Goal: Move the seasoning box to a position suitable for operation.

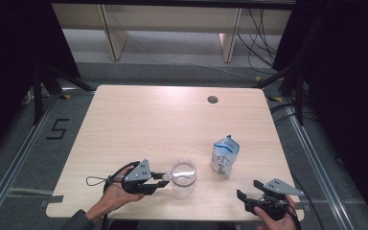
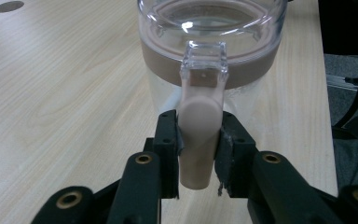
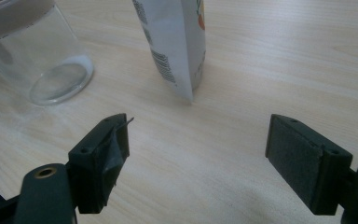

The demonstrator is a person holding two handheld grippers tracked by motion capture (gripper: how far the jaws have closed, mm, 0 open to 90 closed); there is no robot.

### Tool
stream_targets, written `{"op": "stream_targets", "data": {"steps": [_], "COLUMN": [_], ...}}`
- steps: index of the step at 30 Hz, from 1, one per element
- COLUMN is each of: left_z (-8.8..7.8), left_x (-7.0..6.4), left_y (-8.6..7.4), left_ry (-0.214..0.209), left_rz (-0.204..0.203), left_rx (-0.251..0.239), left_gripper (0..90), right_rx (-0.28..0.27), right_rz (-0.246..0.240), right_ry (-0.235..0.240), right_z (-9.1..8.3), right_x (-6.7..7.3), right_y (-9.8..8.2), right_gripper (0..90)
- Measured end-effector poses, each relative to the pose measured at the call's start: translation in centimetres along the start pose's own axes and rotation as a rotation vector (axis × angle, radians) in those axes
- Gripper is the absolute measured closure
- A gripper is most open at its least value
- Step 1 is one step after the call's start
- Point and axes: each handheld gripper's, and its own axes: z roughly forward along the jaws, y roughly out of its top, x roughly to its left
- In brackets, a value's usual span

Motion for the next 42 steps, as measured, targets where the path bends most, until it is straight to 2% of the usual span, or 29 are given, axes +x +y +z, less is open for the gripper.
{"op": "stream_targets", "data": {"steps": [4,7,8,9,10,12,13,14,15,17,18,19,20,22,23,24,25,26,27,29,32,33,34,35,36,37,38,40,42], "left_z": [0.0,-0.1,-0.2,-0.3,-0.5,-0.8,-0.9,-1.2,-1.4,-1.8,-2.1,-2.3,-2.6,-3.1,-3.3,-3.5,-3.6,-3.8,-3.9,-4.2,-4.3,-4.4,-4.5,-4.5,-4.5,-4.6,-4.6,-4.6,-4.5], "left_x": [0.1,0.3,0.2,0.3,0.3,0.1,0.0,-0.1,-0.2,-0.8,-0.9,-1.2,-1.3,-1.6,-1.5,-1.8,-1.6,-1.7,-1.7,-1.7,-1.8,-1.8,-1.8,-1.8,-1.8,-2.0,-1.9,-1.9,-2.0], "left_y": [0.0,-0.1,-0.1,-0.1,-0.2,-0.2,-0.1,-0.1,-0.1,-0.1,-0.1,-0.1,-0.1,-0.1,-0.2,-0.2,-0.2,-0.2,-0.1,0.1,0.5,0.5,0.6,0.6,0.7,0.8,0.9,1.1,1.3], "left_ry": [0.007,0.019,0.018,0.016,0.027,0.028,0.033,0.040,0.037,0.050,0.056,0.059,0.064,0.053,0.050,0.056,0.050,0.051,0.041,0.048,0.064,0.076,0.077,0.072,0.065,0.078,0.079,0.082,0.088], "left_rz": [-0.009,-0.030,-0.057,-0.065,-0.063,-0.094,-0.102,-0.128,-0.130,-0.160,-0.161,-0.197,-0.213,-0.254,-0.241,-0.274,-0.257,-0.271,-0.278,-0.296,-0.316,-0.321,-0.323,-0.329,-0.339,-0.363,-0.358,-0.335,-0.344], "left_rx": [-0.003,-0.002,-0.008,-0.016,-0.013,-0.030,-0.038,-0.035,-0.044,-0.062,-0.069,-0.087,-0.100,-0.128,-0.132,-0.138,-0.151,-0.153,-0.175,-0.195,-0.210,-0.202,-0.203,-0.215,-0.223,-0.214,-0.218,-0.221,-0.223], "left_gripper": [67.9,60.1,56.5,53.6,51.6,46.1,43.2,39.8,37.4,35.4,34.7,34.1,33.8,34.3,35.7,35.7,36.1,37.7,39.5,41.6,43.5,43.6,44.4,46.1,47.6,48.0,48.0,49.3,51.1], "right_rx": [0.002,-0.003,-0.003,0.005,0.009,0.005,0.009,0.009,0.009,0.009,0.011,0.006,-0.008,-0.006,-0.001,-0.005,-0.001,-0.021,-0.020,-0.009,-0.012,-0.021,-0.018,-0.012,-0.013,-0.017,-0.012,0.002,-0.005], "right_rz": [-0.003,-0.005,-0.006,0.036,0.022,0.010,0.024,0.024,0.031,0.023,0.029,0.028,-0.021,-0.014,0.009,-0.003,0.006,-0.049,-0.054,-0.049,-0.070,-0.077,-0.037,-0.058,-0.053,-0.045,-0.063,-0.054,-0.064], "right_ry": [-0.005,-0.006,-0.006,-0.006,-0.011,-0.013,-0.009,-0.009,-0.007,-0.010,-0.005,0.000,-0.007,0.007,0.001,0.002,0.004,-0.001,0.005,0.013,0.016,0.014,0.038,0.023,0.034,0.049,0.034,0.052,0.045], "right_z": [-0.1,0.0,0.0,-0.1,-0.1,-0.1,-0.1,-0.2,-0.2,-0.2,-0.2,-0.1,0.0,0.1,0.0,0.0,0.0,0.1,0.1,0.0,0.1,0.2,0.3,0.3,0.3,0.4,0.4,0.3,0.4], "right_x": [0.0,0.0,0.0,0.4,0.3,0.1,0.2,0.2,0.3,0.3,0.3,0.4,0.1,0.2,0.5,0.4,0.6,0.3,0.3,0.5,0.5,0.5,0.8,0.6,0.7,0.8,0.7,0.9,1.0], "right_y": [0.0,0.0,0.0,0.0,0.0,0.0,0.0,0.0,0.0,0.0,0.0,0.0,0.1,0.1,0.1,0.1,0.1,0.2,0.2,0.2,0.3,0.2,0.1,0.2,0.2,0.2,0.2,0.2,0.2], "right_gripper": [22.5,22.5,22.5,22.5,22.5,22.5,22.5,22.5,22.5,22.5,22.5,22.5,22.4,22.4,22.5,22.6,22.9,23.0,23.0,23.3,23.5,23.5,23.5,23.5,23.5,23.5,23.5,23.6,23.8]}}
